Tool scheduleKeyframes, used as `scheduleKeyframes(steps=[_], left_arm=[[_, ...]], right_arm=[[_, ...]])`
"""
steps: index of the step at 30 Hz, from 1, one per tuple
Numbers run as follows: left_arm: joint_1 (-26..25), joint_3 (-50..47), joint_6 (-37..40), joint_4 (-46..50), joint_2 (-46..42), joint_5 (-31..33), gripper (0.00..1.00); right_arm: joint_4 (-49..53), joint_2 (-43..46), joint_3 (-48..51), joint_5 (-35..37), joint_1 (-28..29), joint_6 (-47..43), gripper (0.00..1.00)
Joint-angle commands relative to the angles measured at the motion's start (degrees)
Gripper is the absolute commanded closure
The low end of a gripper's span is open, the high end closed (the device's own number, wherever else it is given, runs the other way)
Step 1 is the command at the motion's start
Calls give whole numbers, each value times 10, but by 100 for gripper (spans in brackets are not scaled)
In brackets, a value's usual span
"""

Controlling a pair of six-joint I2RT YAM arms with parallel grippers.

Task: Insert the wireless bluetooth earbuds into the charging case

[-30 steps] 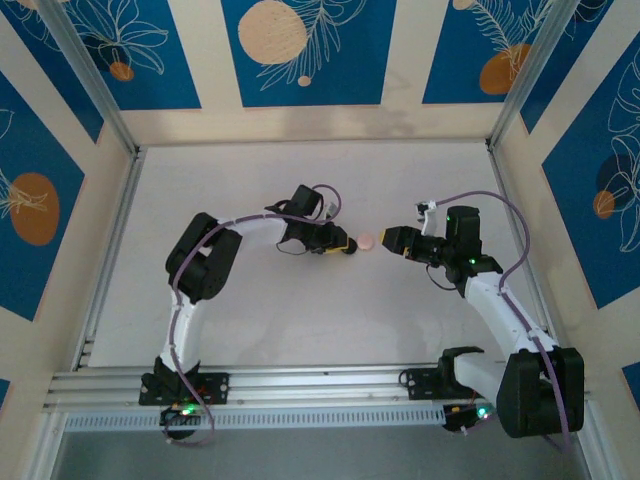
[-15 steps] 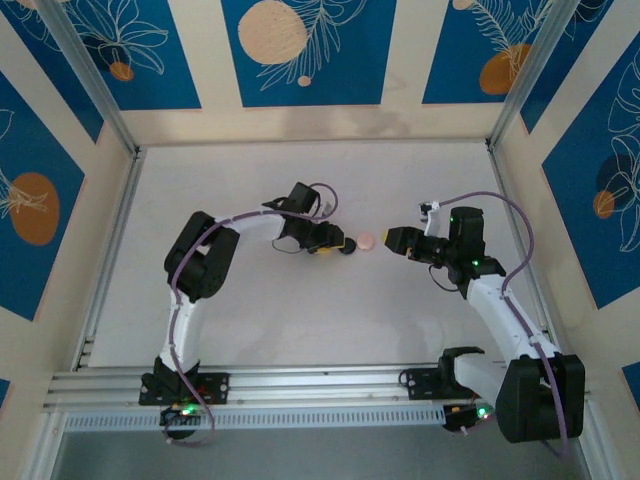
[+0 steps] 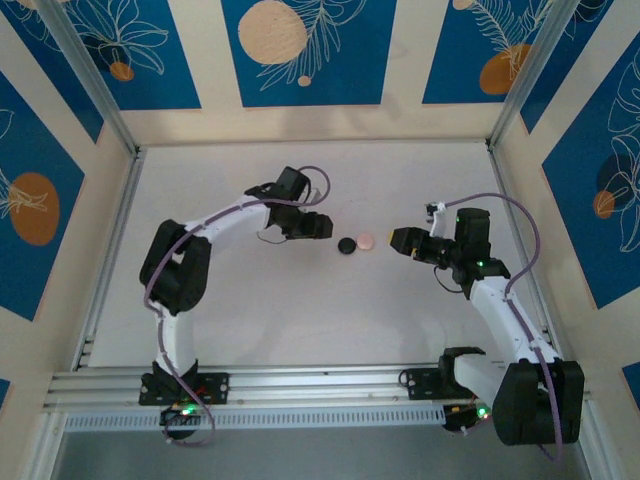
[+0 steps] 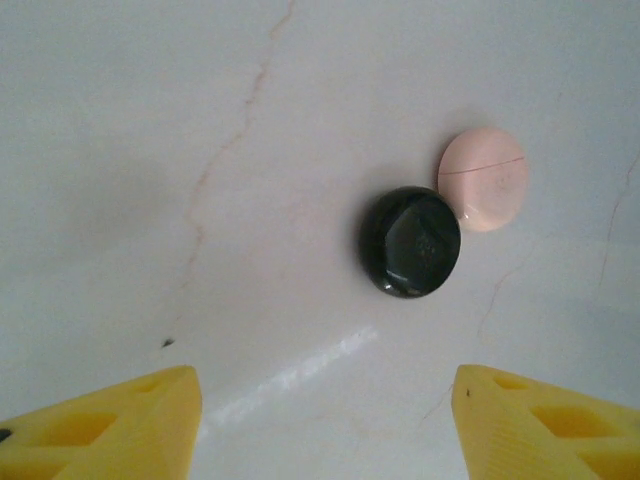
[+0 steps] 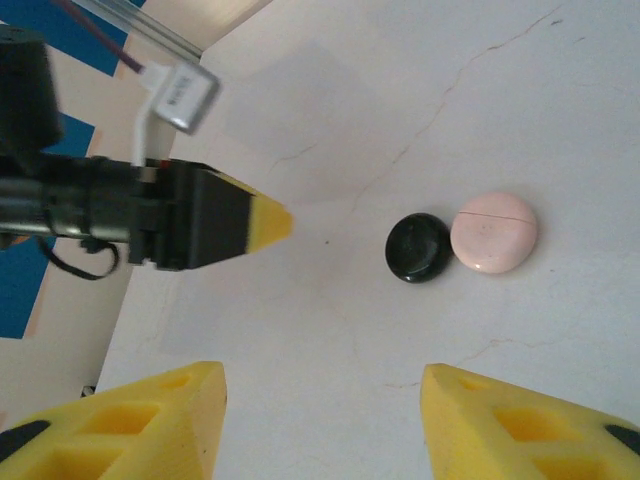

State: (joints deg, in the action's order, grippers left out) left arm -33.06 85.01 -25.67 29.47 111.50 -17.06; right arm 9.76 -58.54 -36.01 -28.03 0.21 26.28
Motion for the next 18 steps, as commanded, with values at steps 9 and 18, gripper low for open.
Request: scheduleKeyframes(steps=[9, 18], left_arm=[[40, -77, 96, 77, -248, 215, 16], [97, -323, 136, -31, -528, 405, 0]], right_arm=[[3, 8, -22, 53, -34, -77, 39], [-100, 5, 25, 163, -87, -109, 1]])
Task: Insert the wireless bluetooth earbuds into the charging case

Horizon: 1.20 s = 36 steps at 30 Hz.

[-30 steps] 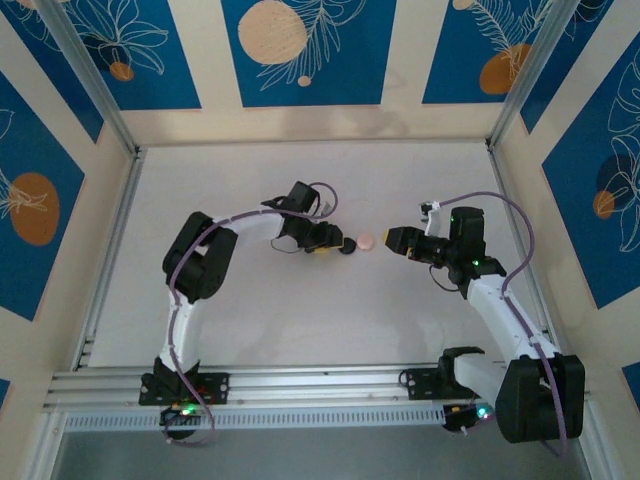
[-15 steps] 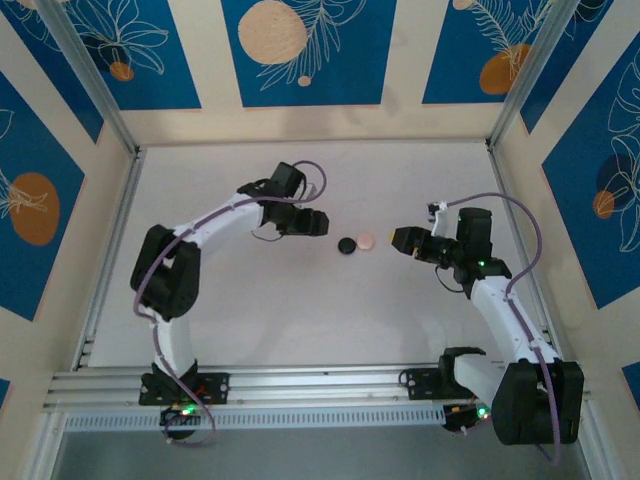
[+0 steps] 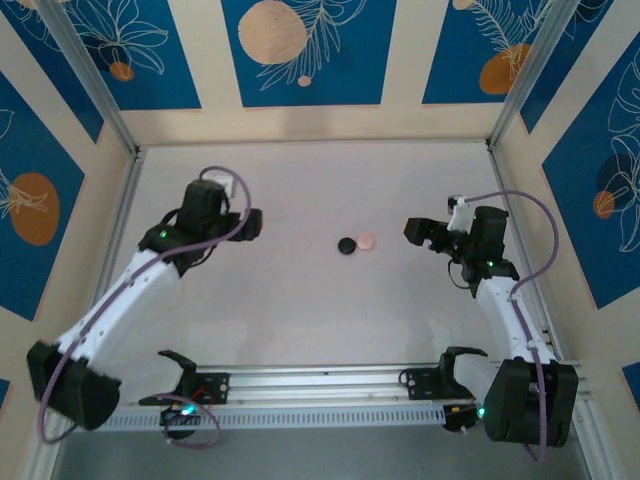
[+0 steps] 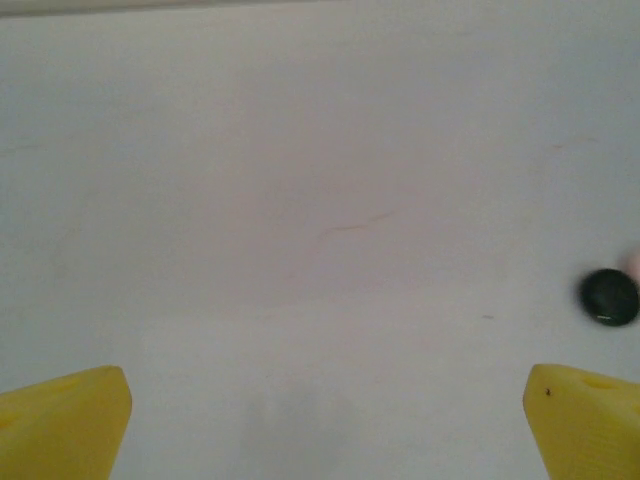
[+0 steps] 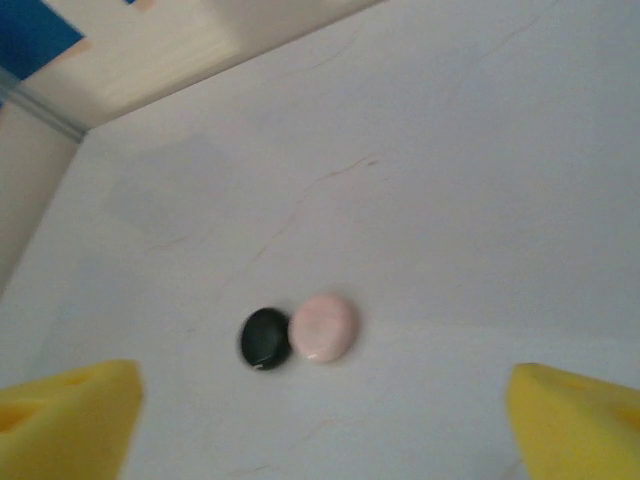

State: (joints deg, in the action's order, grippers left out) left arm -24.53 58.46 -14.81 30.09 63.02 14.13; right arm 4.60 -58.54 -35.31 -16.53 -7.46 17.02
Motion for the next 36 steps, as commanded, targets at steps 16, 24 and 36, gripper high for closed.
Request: scheduleKeyframes(steps=[16, 24, 36], left_arm=[[70, -459, 165, -459, -235, 252, 0], [86, -549, 193, -701, -150, 182, 0], [93, -477, 257, -1108, 292, 90, 0]], right_arm=[[-336, -123, 131, 149, -32, -41, 1], [-382, -211, 89, 70, -29, -63, 1], [-513, -288, 117, 136, 53, -116, 1]])
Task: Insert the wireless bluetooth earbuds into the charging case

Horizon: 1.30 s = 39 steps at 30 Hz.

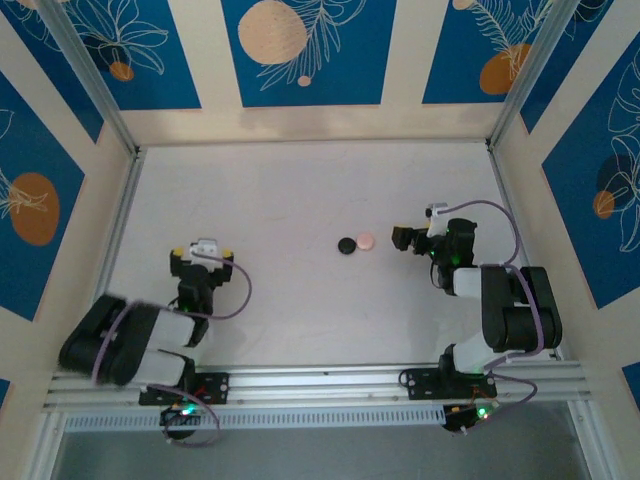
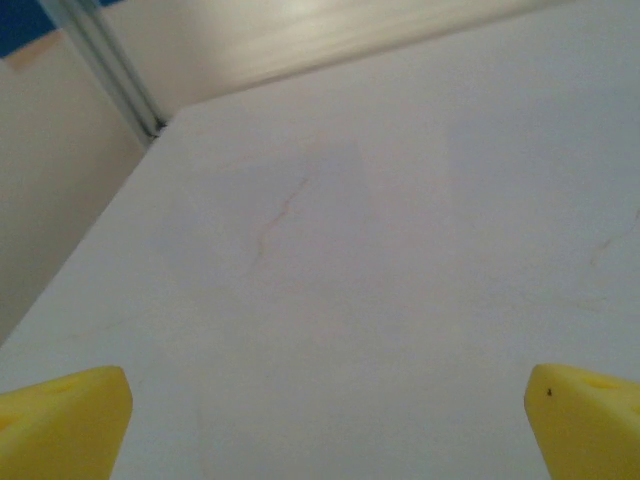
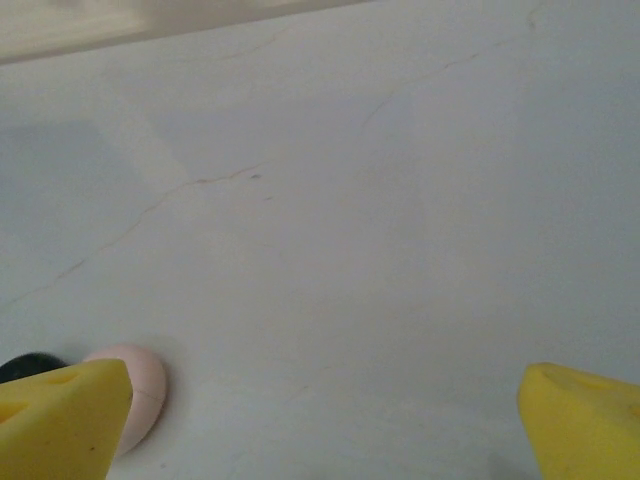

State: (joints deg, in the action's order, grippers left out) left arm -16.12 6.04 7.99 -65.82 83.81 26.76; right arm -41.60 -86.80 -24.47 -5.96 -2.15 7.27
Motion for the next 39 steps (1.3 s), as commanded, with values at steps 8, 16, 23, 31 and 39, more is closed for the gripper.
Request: scheduleKeyframes(steps=[8, 16, 23, 31, 39], left_arm=[[46, 80, -15, -47, 68, -73, 0], [112, 142, -79, 101, 57, -132, 0], [111, 140, -76, 97, 55, -136, 0], [112, 140, -76, 97, 55, -136, 0], [112, 141, -75, 98, 55, -136, 0]], right_arm=[[-44, -6, 6, 38, 3, -20, 1], [-45, -4, 6, 56, 11, -23, 1], [-44, -4, 6, 56, 11, -23, 1], [-45, -4, 6, 56, 11, -23, 1], [-45, -4, 6, 56, 11, -23, 1]])
